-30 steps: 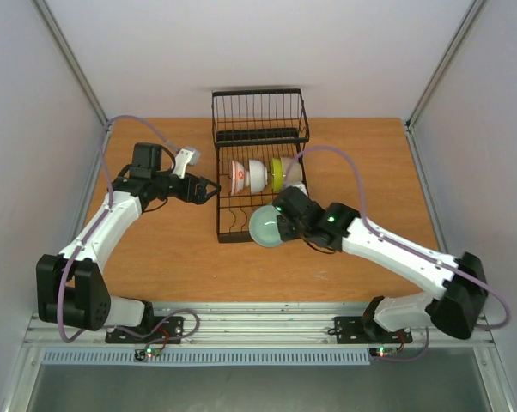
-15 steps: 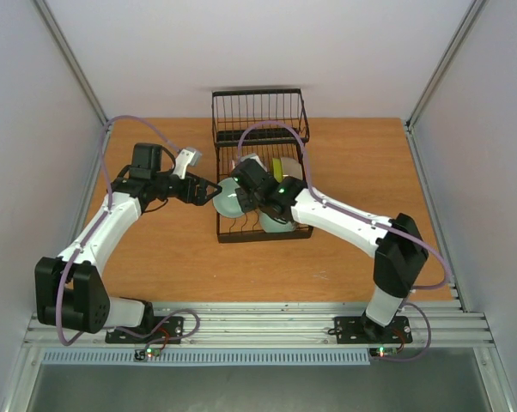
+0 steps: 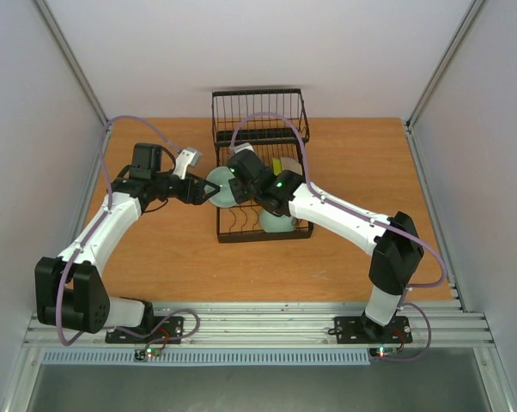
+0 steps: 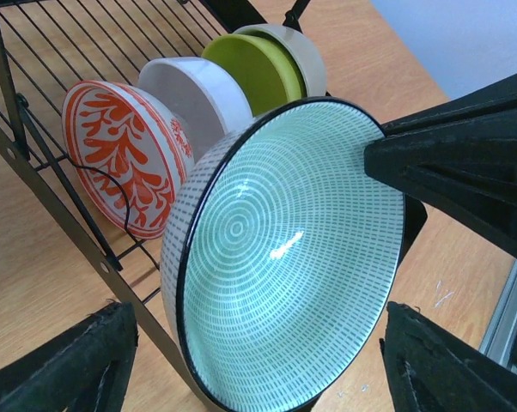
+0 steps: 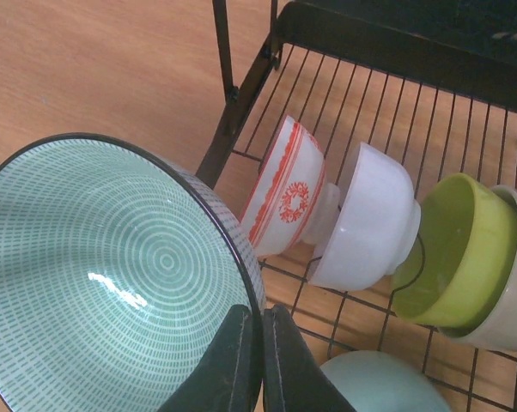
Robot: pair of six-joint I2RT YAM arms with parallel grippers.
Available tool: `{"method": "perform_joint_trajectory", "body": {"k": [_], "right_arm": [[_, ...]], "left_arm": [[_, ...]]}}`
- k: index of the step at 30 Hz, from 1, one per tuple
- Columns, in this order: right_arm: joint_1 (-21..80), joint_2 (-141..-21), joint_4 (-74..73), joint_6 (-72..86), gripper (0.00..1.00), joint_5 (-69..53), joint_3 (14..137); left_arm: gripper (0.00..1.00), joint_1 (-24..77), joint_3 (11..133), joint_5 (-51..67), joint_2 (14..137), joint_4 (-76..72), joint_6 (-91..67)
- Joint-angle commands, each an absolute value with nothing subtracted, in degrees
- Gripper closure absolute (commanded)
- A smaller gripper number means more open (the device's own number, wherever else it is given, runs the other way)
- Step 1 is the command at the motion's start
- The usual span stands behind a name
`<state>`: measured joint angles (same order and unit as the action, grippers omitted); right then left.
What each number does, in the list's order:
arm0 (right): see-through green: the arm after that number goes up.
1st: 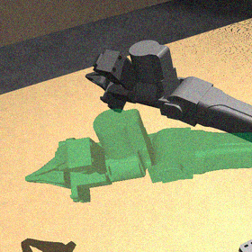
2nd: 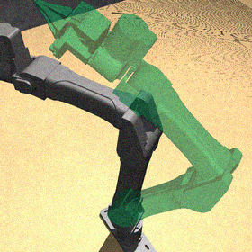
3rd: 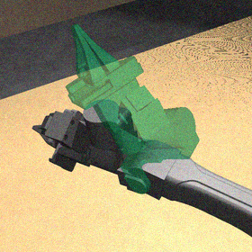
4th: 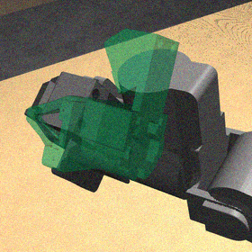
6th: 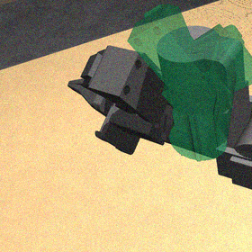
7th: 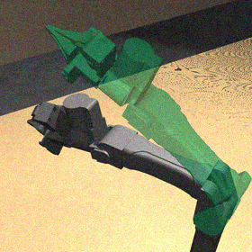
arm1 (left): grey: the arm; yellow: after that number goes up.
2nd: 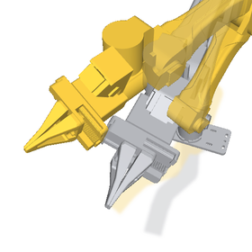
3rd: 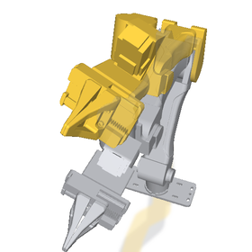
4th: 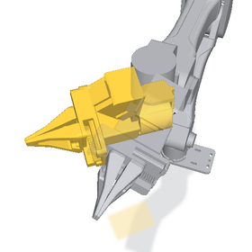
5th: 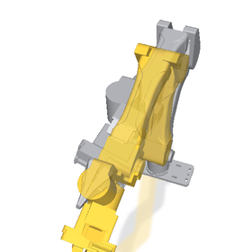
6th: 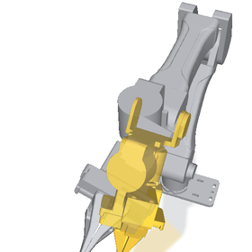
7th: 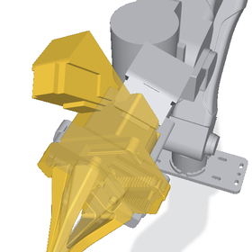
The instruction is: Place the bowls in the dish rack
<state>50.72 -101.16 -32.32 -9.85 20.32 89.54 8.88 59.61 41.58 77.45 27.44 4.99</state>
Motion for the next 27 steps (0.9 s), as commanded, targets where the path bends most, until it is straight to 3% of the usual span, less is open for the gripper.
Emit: {"method": "perform_joint_trajectory", "body": {"k": [1, 3, 5, 8, 9, 22, 27], "right_arm": [[50.4, -99.4, -28.4, -10.7, 0.99, 20.8, 91.8], [50.4, -98.9, -27.4, -10.7, 0.99, 20.6, 91.0], [50.4, -98.4, -26.8, -10.6, 0.99, 20.4, 90.6], [50.4, -98.1, -26.2, -10.2, 0.99, 19.8, 90.0], [50.4, -98.0, -25.9, -10.2, 0.99, 19.6, 89.7], [50.4, -96.8, -22.6, -9.7, 0.99, 16.0, 86.7], [50.4, -95.9, -21.1, -9.3, 0.93, 16.1, 85.1]], "left_arm": [[0.25, 9.1, 59.9, 42.3, 78.0, 27.1, 5.8], [0.31, 9.1, 60.0, 42.2, 78.3, 27.3, 5.8], [0.45, 9.1, 60.2, 42.2, 78.5, 27.4, 5.9], [0.91, 9.2, 60.3, 42.3, 78.9, 27.4, 6.1], [0.99, 9.2, 60.3, 42.2, 79.0, 27.6, 6.1], [1.0, 9.3, 60.0, 42.0, 78.8, 27.4, 6.6], [1.0, 9.2, 59.5, 42.2, 78.5, 26.8, 6.6]]}}
